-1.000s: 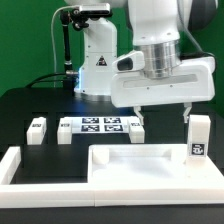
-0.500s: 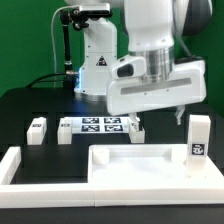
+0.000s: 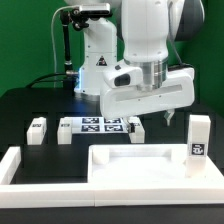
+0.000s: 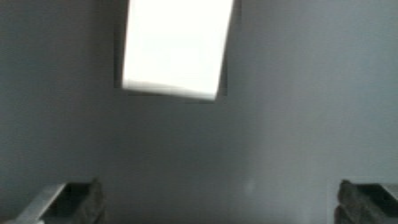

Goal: Assemble desk

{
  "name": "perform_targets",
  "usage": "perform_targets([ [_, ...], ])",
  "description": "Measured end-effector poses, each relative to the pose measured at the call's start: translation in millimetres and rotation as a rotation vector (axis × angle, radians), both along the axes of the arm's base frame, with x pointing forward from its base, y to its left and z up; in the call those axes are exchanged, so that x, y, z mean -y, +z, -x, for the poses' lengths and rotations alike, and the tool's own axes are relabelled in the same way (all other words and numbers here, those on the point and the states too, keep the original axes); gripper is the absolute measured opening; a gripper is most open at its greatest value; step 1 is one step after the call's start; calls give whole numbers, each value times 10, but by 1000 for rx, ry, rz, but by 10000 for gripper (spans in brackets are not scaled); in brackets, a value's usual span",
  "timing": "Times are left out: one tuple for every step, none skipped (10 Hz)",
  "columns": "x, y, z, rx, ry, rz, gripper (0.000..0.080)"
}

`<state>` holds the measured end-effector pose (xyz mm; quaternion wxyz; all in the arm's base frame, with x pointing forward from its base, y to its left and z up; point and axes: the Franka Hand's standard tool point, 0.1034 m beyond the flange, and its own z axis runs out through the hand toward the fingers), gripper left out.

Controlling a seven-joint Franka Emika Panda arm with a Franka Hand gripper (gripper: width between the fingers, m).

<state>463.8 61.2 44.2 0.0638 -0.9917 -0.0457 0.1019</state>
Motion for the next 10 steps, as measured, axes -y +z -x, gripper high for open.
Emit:
perform_targets([
  [69, 34, 21, -136, -24, -3, 649],
  [105, 35, 0, -228, -32, -4, 649],
  [94, 30, 13, -319, -36, -11, 649],
  [82, 8, -20, -343, -31, -14, 649],
  [66, 20, 51, -421, -23, -22, 649],
  [55, 7, 54, -488, -16, -29, 649],
  [71, -35, 119, -562, -19, -10, 649],
  [105, -146, 200, -652, -22, 14, 649],
  [147, -233, 187, -657, -29, 17, 649],
  [135, -193, 162, -648, -28, 16, 649],
])
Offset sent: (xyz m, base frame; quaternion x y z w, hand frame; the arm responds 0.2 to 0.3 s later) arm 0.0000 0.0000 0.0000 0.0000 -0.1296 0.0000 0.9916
